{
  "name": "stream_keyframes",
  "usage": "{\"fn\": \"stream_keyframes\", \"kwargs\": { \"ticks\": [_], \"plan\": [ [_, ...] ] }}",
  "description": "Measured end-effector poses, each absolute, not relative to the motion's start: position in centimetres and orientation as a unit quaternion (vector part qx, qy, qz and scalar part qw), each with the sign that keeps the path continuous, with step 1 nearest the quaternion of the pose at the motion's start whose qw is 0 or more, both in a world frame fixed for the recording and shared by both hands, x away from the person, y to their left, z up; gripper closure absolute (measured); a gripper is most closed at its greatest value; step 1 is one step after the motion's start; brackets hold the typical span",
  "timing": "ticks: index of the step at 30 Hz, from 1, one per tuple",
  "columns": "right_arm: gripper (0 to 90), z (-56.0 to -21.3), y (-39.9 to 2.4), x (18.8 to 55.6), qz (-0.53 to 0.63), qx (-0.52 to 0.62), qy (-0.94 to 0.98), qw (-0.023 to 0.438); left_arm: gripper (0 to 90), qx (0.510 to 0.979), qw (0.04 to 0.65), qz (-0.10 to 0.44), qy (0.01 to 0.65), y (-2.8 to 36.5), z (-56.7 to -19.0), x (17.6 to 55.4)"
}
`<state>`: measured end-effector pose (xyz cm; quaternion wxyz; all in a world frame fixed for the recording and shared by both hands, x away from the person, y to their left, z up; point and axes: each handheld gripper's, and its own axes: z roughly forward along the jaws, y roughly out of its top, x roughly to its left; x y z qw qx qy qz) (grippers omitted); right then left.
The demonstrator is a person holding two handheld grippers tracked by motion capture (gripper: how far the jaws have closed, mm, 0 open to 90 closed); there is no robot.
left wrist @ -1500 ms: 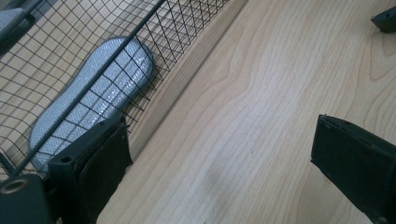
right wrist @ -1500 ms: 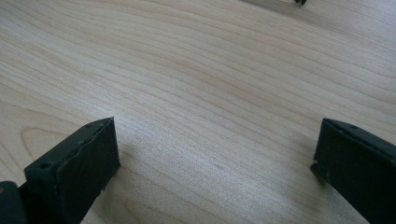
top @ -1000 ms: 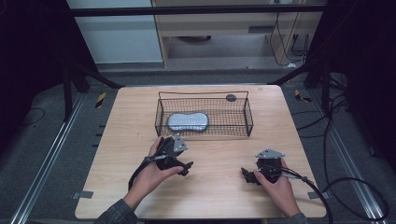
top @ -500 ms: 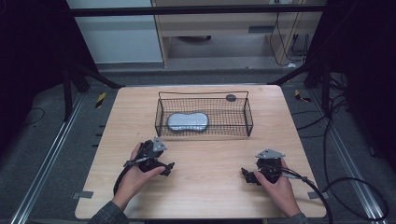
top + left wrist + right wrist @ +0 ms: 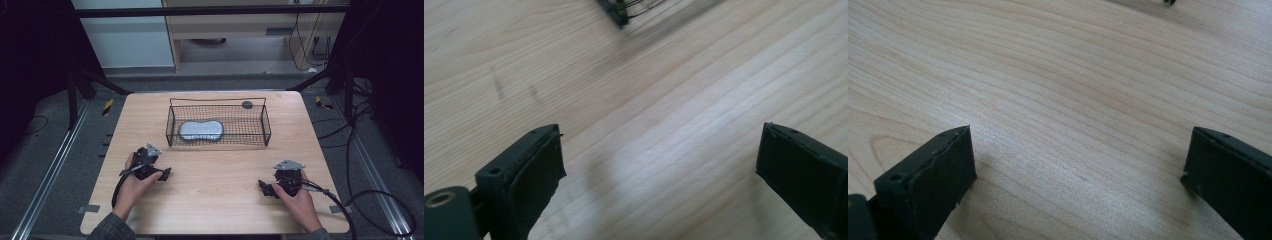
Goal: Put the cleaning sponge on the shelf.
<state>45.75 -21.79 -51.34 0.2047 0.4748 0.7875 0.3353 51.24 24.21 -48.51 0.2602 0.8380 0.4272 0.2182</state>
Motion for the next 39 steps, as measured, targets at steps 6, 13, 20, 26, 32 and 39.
{"fn": "stream_keyframes", "kwargs": {
  "ticks": [6, 13, 20, 26, 32, 39],
  "plan": [
    [0.4, -51.3, -21.8, 45.8, 0.335, 0.474, 0.788, 0.204, 4.4, 0.815, 0.259, 0.227, 0.466, 26.8, -49.2, 52.2],
    [0.4, -51.3, -21.8, 45.8, 0.335, 0.474, 0.788, 0.204, 3.6, 0.796, 0.275, 0.217, 0.493, 28.4, -49.8, 52.7],
    [0.4, -51.3, -21.8, 45.8, 0.335, 0.474, 0.788, 0.204, 0.7, 0.785, 0.296, 0.204, 0.504, 29.2, -50.3, 53.0],
    [0.4, -51.3, -21.8, 45.8, 0.335, 0.474, 0.788, 0.204, 0.0, 0.78, 0.311, 0.213, 0.5, 29.5, -50.6, 53.0],
    [0.4, -51.3, -21.8, 45.8, 0.335, 0.474, 0.788, 0.204, 0.0, 0.777, 0.319, 0.216, 0.498, 29.6, -50.8, 53.1],
    [0.4, -51.3, -21.8, 45.8, 0.336, 0.474, 0.788, 0.204, 0.0, 0.777, 0.319, 0.216, 0.498, 29.6, -50.8, 53.1]
  ]
}}
